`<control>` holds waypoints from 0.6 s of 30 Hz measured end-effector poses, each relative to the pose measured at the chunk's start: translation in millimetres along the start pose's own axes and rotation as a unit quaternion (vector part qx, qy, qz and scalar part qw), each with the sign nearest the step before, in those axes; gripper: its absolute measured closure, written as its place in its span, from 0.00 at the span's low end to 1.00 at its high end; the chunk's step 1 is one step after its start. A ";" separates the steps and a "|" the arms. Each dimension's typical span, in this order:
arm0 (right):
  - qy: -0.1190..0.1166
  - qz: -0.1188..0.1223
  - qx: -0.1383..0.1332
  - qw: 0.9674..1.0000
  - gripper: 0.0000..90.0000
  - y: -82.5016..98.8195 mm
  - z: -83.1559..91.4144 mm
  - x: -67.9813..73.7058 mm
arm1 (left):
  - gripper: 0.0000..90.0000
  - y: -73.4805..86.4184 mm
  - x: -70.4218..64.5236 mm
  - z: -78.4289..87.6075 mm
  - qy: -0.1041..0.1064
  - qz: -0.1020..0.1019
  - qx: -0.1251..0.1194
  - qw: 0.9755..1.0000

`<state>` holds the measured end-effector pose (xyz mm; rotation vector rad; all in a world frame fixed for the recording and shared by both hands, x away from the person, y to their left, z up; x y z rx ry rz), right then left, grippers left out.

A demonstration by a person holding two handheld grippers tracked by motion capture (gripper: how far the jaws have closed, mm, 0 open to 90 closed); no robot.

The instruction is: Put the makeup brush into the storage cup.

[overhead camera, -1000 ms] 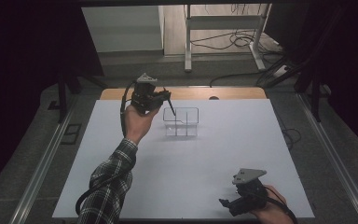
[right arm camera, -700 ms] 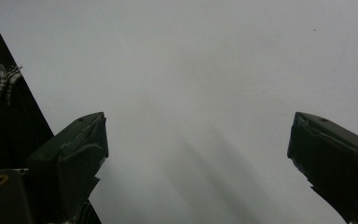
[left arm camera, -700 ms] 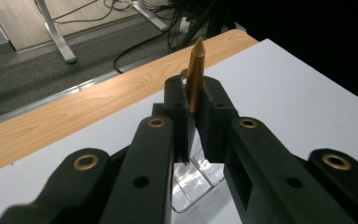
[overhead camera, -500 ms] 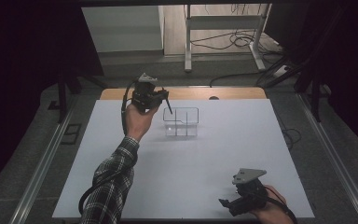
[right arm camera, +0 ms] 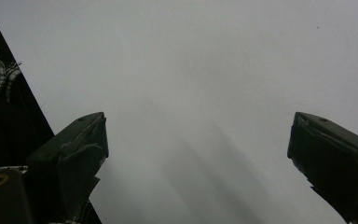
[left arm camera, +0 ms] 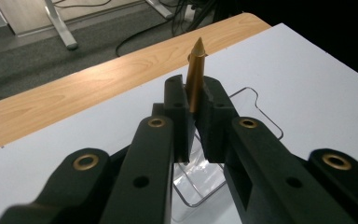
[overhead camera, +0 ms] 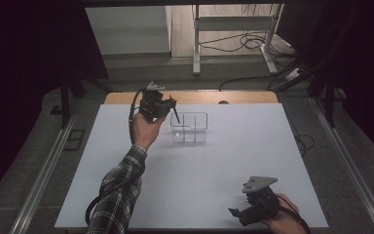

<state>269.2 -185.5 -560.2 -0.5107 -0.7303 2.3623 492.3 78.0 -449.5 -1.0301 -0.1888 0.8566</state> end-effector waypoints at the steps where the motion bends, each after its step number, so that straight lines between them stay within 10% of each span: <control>1: -0.001 -0.001 0.001 1.000 0.06 0.2 0.0 0.5 | 0.93 0.8 -0.1 -0.6 0.001 0.001 0.000 1.000; 18: 0.001 0.011 -0.002 1.000 0.06 -0.4 0.3 1.5 | 0.93 19.3 1.4 -13.7 0.006 0.009 0.007 1.000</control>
Point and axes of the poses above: each handheld gripper's, and its own axes: z roughly backward along the jaws, y roughly out of its underside, x roughly to its left, the point moved 9 cm from there along -z, roughly forward along the jaws, and after that the axes turned 12 degrees about y, right-handed, at the moved point
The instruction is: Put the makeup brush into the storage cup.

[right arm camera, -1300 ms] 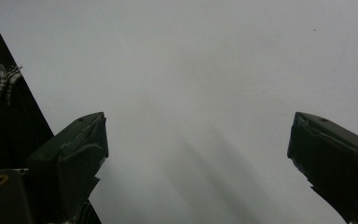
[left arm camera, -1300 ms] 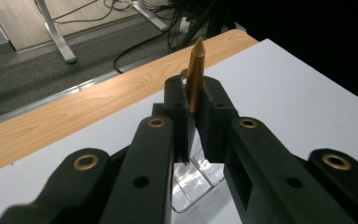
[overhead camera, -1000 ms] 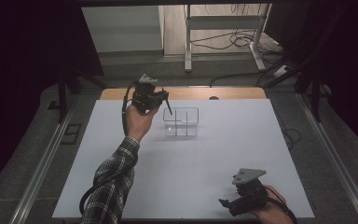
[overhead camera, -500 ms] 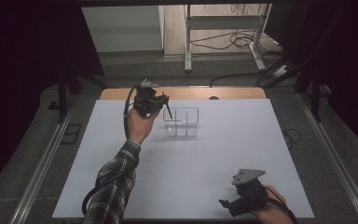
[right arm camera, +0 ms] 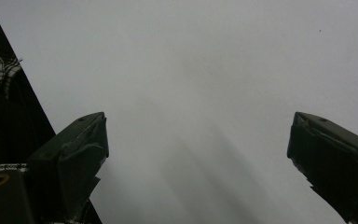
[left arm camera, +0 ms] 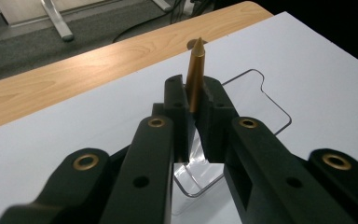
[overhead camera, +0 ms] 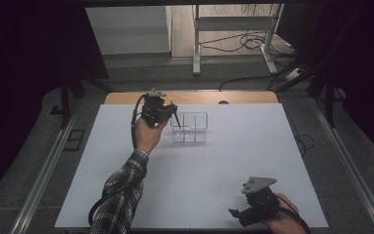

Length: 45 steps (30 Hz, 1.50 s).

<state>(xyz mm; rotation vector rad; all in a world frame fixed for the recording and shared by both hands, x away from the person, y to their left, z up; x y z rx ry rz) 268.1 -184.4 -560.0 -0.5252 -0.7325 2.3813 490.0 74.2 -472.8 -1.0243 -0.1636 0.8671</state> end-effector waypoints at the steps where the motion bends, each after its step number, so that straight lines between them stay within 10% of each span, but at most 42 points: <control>1: 0.000 0.000 -0.001 1.000 0.06 -0.3 0.1 0.4 | 0.93 1.1 0.3 -0.6 -0.001 -0.001 0.002 1.000; 18: -0.002 0.006 0.004 1.000 0.06 1.2 -1.3 1.6 | 0.91 12.3 -0.5 -9.7 0.003 -0.002 0.004 1.000; 24: -0.002 0.007 0.004 1.000 0.06 1.3 -1.3 1.7 | 0.43 5.5 -0.1 -6.6 -0.001 -0.001 -0.015 1.000; 30: -0.001 0.011 0.005 1.000 0.06 1.7 -1.6 1.3 | 0.23 1.8 -1.0 -4.0 0.003 -0.002 -0.022 1.000; 45: -0.001 0.013 0.010 1.000 0.06 3.0 -2.4 2.6 | 0.09 0.1 -7.4 2.7 0.016 -0.011 -0.021 1.000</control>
Point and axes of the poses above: each handheld gripper's, and its own axes: z roughly backward along the jaws, y roughly out of its underside, x roughly to its left, the point moved 9 cm from there along -z, roughly forward along the jaws, and after that the axes turned 12 degrees about y, right-handed, at the moved point
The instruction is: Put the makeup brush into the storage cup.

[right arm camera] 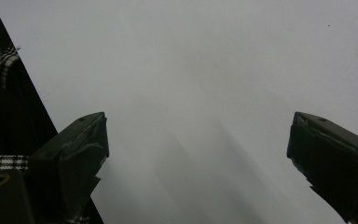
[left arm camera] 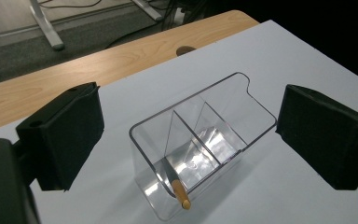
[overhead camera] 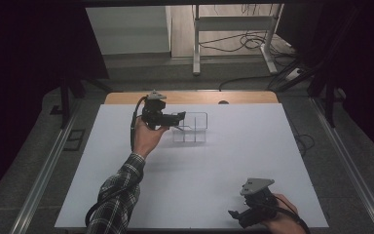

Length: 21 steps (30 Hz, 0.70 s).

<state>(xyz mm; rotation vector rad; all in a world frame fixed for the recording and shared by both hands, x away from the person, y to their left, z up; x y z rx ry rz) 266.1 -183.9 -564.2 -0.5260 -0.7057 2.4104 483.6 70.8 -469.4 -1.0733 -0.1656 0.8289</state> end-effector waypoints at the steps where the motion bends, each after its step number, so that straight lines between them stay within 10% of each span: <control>1: 0.000 0.000 0.000 1.000 0.06 0.1 0.0 0.0 | 0.09 -0.3 -0.6 0.9 0.001 -0.001 -0.001 1.000; 21: 0.001 -0.001 -0.004 1.000 0.06 -0.5 0.1 -1.4 | 0.06 6.2 -2.4 15.9 -0.007 -0.040 0.015 0.999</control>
Point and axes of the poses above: each handheld gripper's, and its own axes: z roughly backward along the jaws, y roughly out of its underside, x roughly to its left, the point moved 9 cm from there along -z, roughly forward along the jaws, and after that the axes turned 12 degrees about y, right-handed, at the moved point
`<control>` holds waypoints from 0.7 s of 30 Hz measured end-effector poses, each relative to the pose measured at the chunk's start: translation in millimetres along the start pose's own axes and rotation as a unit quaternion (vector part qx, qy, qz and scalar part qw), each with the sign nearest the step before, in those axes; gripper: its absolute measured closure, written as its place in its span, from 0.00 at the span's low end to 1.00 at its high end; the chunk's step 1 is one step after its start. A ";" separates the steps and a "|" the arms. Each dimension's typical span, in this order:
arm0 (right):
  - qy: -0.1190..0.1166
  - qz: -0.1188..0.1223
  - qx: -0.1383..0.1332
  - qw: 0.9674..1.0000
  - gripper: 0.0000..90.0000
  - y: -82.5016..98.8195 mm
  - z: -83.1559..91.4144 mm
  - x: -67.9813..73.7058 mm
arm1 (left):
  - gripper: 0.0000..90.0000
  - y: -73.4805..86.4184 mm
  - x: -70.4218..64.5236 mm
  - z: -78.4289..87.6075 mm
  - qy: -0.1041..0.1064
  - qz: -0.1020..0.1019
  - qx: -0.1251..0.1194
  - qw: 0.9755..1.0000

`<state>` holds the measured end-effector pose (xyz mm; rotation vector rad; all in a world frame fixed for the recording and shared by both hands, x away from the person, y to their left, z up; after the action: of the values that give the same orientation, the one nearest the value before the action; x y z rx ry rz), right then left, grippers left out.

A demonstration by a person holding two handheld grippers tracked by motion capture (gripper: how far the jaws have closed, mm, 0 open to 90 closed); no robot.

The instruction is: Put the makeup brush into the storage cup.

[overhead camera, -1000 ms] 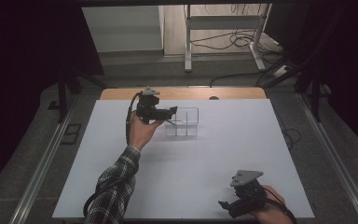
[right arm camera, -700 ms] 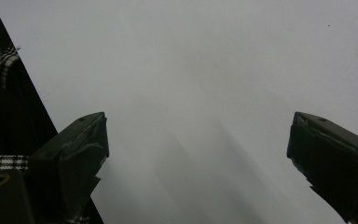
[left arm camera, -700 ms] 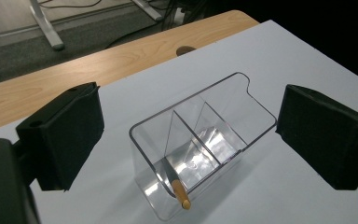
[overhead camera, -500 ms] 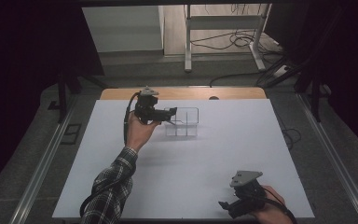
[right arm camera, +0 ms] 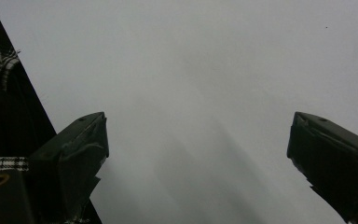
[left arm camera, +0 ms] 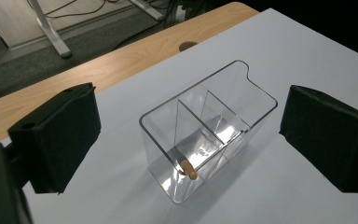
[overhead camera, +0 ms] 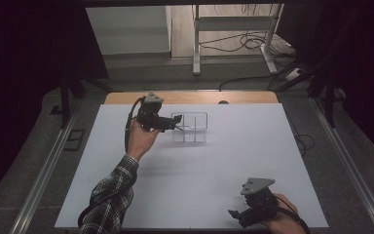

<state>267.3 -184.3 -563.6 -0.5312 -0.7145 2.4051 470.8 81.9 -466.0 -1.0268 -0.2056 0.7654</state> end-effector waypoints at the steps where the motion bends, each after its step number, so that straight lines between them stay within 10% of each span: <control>1: 0.000 -0.002 0.000 1.000 0.06 -0.1 0.0 0.2 | 0.06 0.4 -0.6 0.6 0.002 -0.001 0.000 1.000; 21: 0.001 -0.005 -0.001 1.000 0.06 -0.2 0.2 -0.6 | 0.05 3.0 -9.3 15.0 0.014 -0.017 0.000 1.000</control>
<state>267.8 -184.7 -563.2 -0.5304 -0.7170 2.3941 455.3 87.0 -458.9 -1.0305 -0.1994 0.7193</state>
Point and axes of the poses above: each handheld gripper's, and its own axes: z roughly backward along the jaws, y roughly out of its underside, x roughly to its left, the point moved 9 cm from there along -z, roughly forward along the jaws, and after that the axes turned 12 degrees about y, right-handed, at the moved point
